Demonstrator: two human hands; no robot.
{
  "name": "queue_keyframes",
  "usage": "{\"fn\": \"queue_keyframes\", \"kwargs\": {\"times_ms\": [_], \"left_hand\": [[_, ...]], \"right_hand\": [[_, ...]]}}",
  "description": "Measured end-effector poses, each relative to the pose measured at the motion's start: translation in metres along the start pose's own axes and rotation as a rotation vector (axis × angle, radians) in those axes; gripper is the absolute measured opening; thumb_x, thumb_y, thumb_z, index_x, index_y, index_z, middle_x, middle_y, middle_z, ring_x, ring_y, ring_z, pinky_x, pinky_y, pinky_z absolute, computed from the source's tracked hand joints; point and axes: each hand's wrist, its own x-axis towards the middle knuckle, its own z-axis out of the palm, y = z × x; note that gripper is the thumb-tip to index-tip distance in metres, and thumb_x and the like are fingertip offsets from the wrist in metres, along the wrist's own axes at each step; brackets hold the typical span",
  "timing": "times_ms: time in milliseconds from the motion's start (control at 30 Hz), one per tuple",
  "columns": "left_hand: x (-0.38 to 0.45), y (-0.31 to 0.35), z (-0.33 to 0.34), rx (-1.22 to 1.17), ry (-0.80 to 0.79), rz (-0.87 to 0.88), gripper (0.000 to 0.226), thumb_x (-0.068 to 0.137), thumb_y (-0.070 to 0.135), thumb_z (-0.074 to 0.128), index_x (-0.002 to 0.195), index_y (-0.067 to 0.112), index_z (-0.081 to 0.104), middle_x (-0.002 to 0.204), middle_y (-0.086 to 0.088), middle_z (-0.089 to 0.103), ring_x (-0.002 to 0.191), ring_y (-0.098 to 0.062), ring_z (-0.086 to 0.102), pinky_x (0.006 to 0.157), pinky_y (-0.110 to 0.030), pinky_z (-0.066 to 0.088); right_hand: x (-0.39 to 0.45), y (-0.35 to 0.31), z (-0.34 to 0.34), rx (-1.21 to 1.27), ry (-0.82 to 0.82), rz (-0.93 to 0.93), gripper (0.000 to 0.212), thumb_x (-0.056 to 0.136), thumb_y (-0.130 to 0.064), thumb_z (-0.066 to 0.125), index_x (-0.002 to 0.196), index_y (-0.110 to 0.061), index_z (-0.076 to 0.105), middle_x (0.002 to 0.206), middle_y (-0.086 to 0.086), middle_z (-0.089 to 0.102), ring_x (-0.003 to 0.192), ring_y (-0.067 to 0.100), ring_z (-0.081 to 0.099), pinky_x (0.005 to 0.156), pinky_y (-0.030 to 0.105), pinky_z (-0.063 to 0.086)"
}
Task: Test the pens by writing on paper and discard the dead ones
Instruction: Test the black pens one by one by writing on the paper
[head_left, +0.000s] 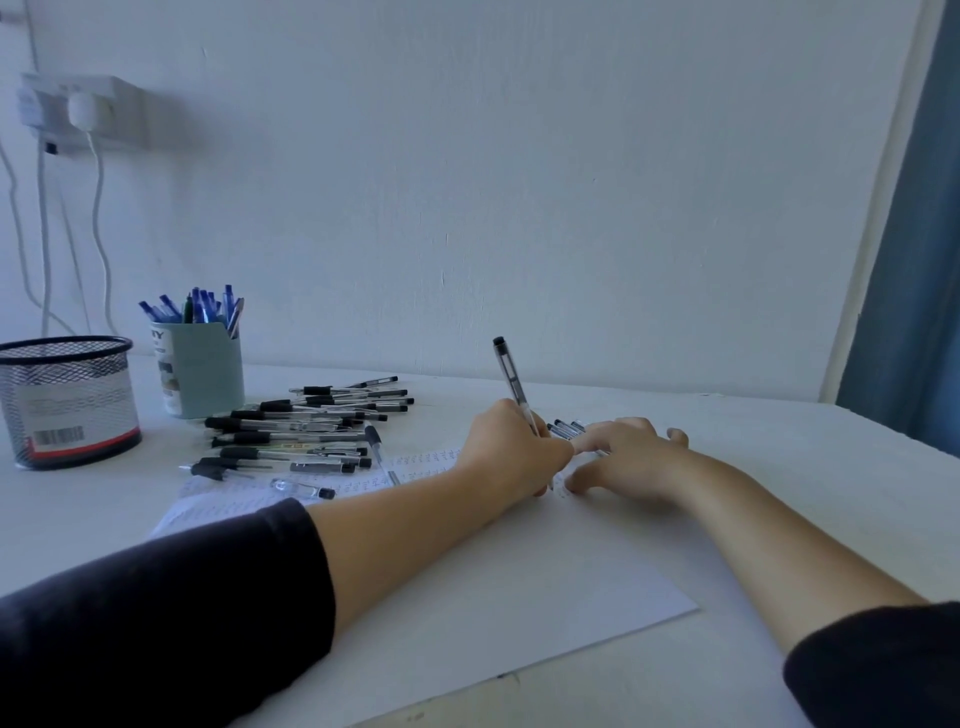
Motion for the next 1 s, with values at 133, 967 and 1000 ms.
{"fn": "queue_keyframes", "kwargs": {"times_ms": [133,967,1000], "left_hand": [[-0.0002,0.0002,0.0001,0.013,-0.002,0.018,0.011,0.078,0.015,0.057,0.070,0.009,0.061,0.050,-0.003,0.057,0.041,-0.009,0.043,0.037,-0.013,0.030],[0.0001,-0.0013,0.0016,0.021,0.019,0.027,0.011,0.076,0.012,0.056,0.067,0.009,0.061,0.048,0.000,0.055,0.033,-0.005,0.041,0.033,-0.009,0.028],[0.0001,-0.0012,0.0018,0.023,0.014,0.027,0.010,0.076,0.012,0.055,0.068,0.009,0.061,0.047,0.000,0.055,0.030,-0.004,0.039,0.033,-0.009,0.028]], "right_hand": [[-0.0006,0.0012,-0.0006,0.002,0.002,-0.011,0.046,0.051,-0.057,0.055,0.096,-0.058,0.060,0.137,-0.002,0.043,0.139,0.014,0.010,0.108,0.049,-0.006],[0.0064,0.0044,0.0030,0.003,-0.016,0.027,0.065,0.031,-0.065,0.048,0.094,-0.059,0.061,0.139,-0.004,0.040,0.142,0.025,0.007,0.109,0.048,-0.007],[0.0062,0.0043,0.0031,0.004,-0.017,0.027,0.063,0.031,-0.065,0.048,0.093,-0.060,0.061,0.139,-0.004,0.040,0.142,0.025,0.007,0.109,0.049,-0.007]]}}
